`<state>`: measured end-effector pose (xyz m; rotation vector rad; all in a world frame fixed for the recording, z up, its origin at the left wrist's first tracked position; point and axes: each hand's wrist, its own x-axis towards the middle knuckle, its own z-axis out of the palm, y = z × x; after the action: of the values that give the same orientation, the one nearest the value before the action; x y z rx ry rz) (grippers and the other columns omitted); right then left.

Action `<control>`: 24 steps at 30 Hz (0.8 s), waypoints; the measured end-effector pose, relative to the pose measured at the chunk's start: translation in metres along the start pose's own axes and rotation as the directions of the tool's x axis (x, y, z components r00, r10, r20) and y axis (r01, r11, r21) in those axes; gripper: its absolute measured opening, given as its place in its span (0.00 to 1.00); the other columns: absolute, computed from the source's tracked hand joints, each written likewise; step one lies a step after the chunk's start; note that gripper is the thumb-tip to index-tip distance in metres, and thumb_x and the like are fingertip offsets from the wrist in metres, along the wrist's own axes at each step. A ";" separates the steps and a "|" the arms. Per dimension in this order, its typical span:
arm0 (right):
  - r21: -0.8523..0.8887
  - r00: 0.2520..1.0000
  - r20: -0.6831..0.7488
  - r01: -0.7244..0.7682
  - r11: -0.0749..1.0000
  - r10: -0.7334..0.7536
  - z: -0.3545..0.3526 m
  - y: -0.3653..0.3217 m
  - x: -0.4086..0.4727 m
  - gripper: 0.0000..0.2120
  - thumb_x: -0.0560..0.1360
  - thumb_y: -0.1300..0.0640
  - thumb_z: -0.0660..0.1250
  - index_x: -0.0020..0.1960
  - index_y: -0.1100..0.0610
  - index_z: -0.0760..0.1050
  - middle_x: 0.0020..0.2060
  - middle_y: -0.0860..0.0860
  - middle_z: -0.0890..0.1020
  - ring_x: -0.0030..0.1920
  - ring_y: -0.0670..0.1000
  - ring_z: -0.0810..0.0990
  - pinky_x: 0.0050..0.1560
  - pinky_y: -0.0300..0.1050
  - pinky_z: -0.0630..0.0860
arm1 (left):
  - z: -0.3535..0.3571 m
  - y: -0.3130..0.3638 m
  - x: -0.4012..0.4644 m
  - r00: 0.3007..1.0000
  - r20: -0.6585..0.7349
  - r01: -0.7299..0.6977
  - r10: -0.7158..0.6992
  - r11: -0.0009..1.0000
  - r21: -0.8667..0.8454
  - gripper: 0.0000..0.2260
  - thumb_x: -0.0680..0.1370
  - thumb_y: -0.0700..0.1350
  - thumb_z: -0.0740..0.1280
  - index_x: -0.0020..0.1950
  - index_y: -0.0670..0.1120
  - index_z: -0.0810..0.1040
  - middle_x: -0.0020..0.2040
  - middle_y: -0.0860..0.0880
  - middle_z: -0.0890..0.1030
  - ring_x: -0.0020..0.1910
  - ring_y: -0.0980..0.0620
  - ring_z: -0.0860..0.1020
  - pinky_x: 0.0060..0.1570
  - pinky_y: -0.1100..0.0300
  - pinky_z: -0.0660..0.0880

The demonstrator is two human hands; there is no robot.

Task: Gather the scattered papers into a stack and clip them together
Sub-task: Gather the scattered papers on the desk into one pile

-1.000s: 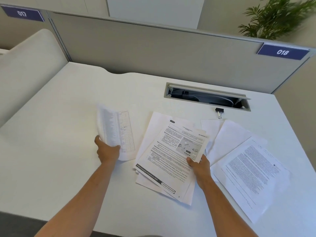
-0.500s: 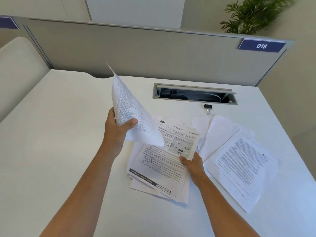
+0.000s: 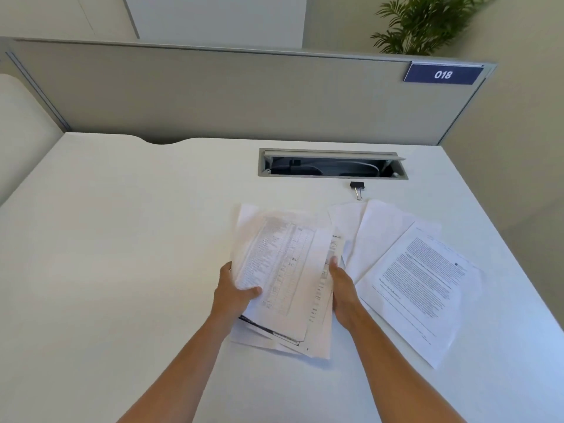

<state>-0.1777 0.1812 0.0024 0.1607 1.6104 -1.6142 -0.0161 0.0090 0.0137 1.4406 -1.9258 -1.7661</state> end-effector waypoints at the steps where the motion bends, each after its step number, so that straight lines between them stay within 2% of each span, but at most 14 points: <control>1: -0.046 0.999 -0.022 0.028 0.999 -0.030 0.001 0.002 0.000 0.17 0.79 0.43 0.64 0.63 0.49 0.77 0.55 0.52 0.86 0.54 0.55 0.85 0.57 0.60 0.80 | 0.003 -0.002 -0.002 0.999 -0.034 -0.019 0.022 0.995 0.096 0.38 0.68 0.41 0.78 0.72 0.48 0.62 0.62 0.46 0.72 0.61 0.43 0.73 0.59 0.51 0.73; 3: -0.094 0.994 -0.094 0.054 0.994 -0.063 0.003 0.006 0.001 0.18 0.76 0.53 0.71 0.65 0.53 0.75 0.57 0.53 0.84 0.53 0.55 0.84 0.56 0.59 0.81 | 0.008 -0.003 -0.008 0.993 -0.095 -0.042 0.076 0.948 0.315 0.37 0.69 0.48 0.77 0.72 0.46 0.63 0.63 0.43 0.71 0.63 0.41 0.72 0.60 0.49 0.72; 6: -0.076 0.990 -0.107 0.082 0.994 -0.090 0.008 0.006 -0.002 0.22 0.74 0.64 0.72 0.66 0.57 0.71 0.57 0.54 0.82 0.52 0.53 0.82 0.48 0.50 0.82 | 0.014 0.000 -0.016 0.978 -0.166 0.005 0.128 0.780 0.626 0.38 0.68 0.62 0.72 0.71 0.44 0.65 0.67 0.43 0.69 0.67 0.40 0.66 0.63 0.47 0.67; 7: -0.072 0.991 -0.098 0.086 0.994 -0.092 0.009 0.006 -0.003 0.22 0.74 0.65 0.72 0.66 0.57 0.70 0.57 0.54 0.82 0.51 0.52 0.82 0.45 0.47 0.81 | 0.014 0.000 -0.017 0.972 -0.183 0.015 0.146 0.741 0.671 0.39 0.68 0.64 0.71 0.71 0.44 0.66 0.69 0.44 0.68 0.69 0.41 0.65 0.64 0.47 0.65; 9: -0.077 0.991 -0.087 0.096 0.992 -0.103 0.009 0.006 -0.003 0.23 0.75 0.67 0.70 0.67 0.56 0.68 0.57 0.55 0.81 0.52 0.53 0.82 0.43 0.44 0.80 | 0.013 -0.002 -0.015 0.970 -0.185 0.012 0.160 0.726 0.688 0.41 0.68 0.66 0.69 0.72 0.43 0.64 0.72 0.45 0.65 0.72 0.42 0.61 0.67 0.46 0.61; 13: -0.128 0.984 -0.076 0.150 0.980 -0.160 0.008 0.007 -0.002 0.26 0.75 0.68 0.69 0.69 0.54 0.69 0.58 0.55 0.81 0.57 0.55 0.81 0.48 0.48 0.80 | 0.004 -0.001 -0.005 0.971 -0.196 -0.013 0.139 0.844 0.536 0.42 0.71 0.62 0.71 0.75 0.42 0.60 0.75 0.43 0.63 0.74 0.41 0.60 0.70 0.46 0.60; 17: -0.170 0.968 -0.044 0.235 0.957 -0.246 0.004 -0.002 -0.006 0.27 0.74 0.68 0.69 0.69 0.50 0.71 0.55 0.52 0.84 0.57 0.55 0.82 0.57 0.56 0.80 | -0.011 0.008 0.008 0.965 -0.227 -0.076 0.131 0.970 0.233 0.40 0.71 0.56 0.74 0.76 0.43 0.60 0.73 0.41 0.66 0.72 0.41 0.65 0.69 0.45 0.65; 20: -0.195 0.942 0.013 0.330 0.923 -0.334 -0.002 -0.016 -0.011 0.25 0.74 0.69 0.69 0.67 0.52 0.73 0.55 0.52 0.85 0.57 0.54 0.83 0.58 0.58 0.80 | -0.022 0.026 0.015 0.995 -0.091 -0.050 0.041 0.994 -0.101 0.40 0.71 0.53 0.75 0.77 0.47 0.58 0.72 0.44 0.68 0.69 0.46 0.69 0.66 0.50 0.67; 22: -0.193 0.921 0.051 0.387 0.902 -0.385 -0.003 -0.030 -0.018 0.21 0.75 0.68 0.69 0.64 0.52 0.75 0.55 0.52 0.85 0.57 0.54 0.83 0.58 0.58 0.80 | -0.027 0.041 0.018 0.999 0.032 -0.017 0.024 0.975 -0.221 0.37 0.72 0.52 0.75 0.76 0.49 0.61 0.71 0.48 0.70 0.69 0.48 0.69 0.65 0.51 0.65; 24: -0.185 0.903 0.064 0.428 0.884 -0.424 -0.002 -0.044 -0.025 0.19 0.75 0.68 0.70 0.62 0.51 0.76 0.55 0.52 0.85 0.56 0.54 0.84 0.58 0.57 0.80 | -0.031 0.057 0.022 0.992 0.097 -0.047 0.079 0.954 -0.298 0.34 0.71 0.49 0.76 0.74 0.49 0.66 0.66 0.50 0.77 0.66 0.51 0.74 0.67 0.49 0.66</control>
<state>-0.1899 0.1872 0.0511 -0.3399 1.8672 -1.7542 -0.0367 -0.0370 0.0603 1.1916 -1.6427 -2.0346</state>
